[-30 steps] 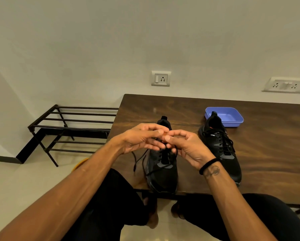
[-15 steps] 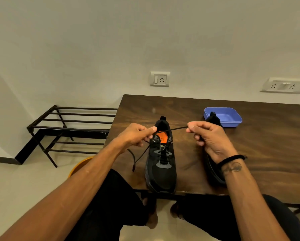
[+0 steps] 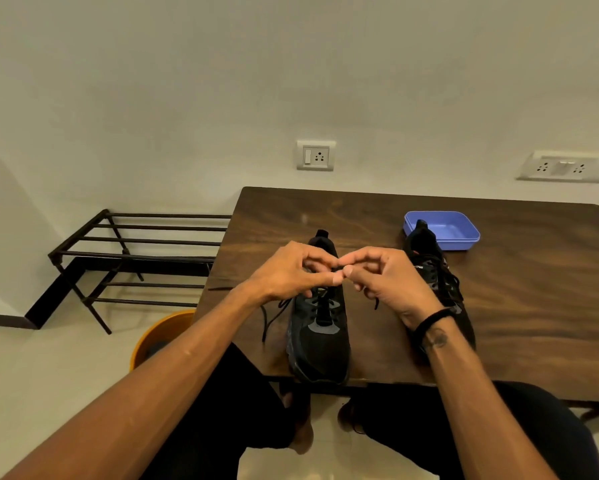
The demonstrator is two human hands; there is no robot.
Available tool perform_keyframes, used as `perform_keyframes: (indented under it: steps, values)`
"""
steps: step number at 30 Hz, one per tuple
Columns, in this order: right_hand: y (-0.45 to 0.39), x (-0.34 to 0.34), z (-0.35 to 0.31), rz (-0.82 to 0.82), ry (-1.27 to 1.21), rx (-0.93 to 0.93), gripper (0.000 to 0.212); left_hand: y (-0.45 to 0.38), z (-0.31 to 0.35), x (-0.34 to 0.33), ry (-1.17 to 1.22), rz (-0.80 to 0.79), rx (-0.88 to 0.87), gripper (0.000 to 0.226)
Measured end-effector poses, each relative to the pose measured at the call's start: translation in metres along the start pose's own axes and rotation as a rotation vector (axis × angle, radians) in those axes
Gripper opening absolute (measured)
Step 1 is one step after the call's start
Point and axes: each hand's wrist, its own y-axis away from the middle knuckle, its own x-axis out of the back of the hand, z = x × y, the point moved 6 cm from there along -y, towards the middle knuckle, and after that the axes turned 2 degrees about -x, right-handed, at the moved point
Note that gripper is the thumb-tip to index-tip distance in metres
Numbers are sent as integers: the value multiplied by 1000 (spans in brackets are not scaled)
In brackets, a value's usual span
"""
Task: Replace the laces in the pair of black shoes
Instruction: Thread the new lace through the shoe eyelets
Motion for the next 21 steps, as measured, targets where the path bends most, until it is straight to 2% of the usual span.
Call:
perform_keyframes:
  steps: [2,4,6,8,11,14,17,21]
  values:
    - [1,2,-1,39,32,14,8,-3,0,4,-27,35,-3,21]
    - [1,12,-2,102,63,29,7,-3,-3,19,-39,135,5,12]
    - [1,24,0,168,78,36,7,-1,-9,34,-76,222,25,10]
    - [0,30,3,196,99,36,10,1,-17,42,-186,240,47,11]
    - [-2,22,5,159,125,43,15,5,-21,39,-392,176,50,31]
    - [-4,4,6,67,193,52,18,4,-10,30,-334,130,-15,51]
    - [-5,-9,5,-2,214,76,16,0,5,11,-246,96,-130,38]
    - [-4,-11,8,15,197,75,12,-2,13,5,-316,206,-165,19]
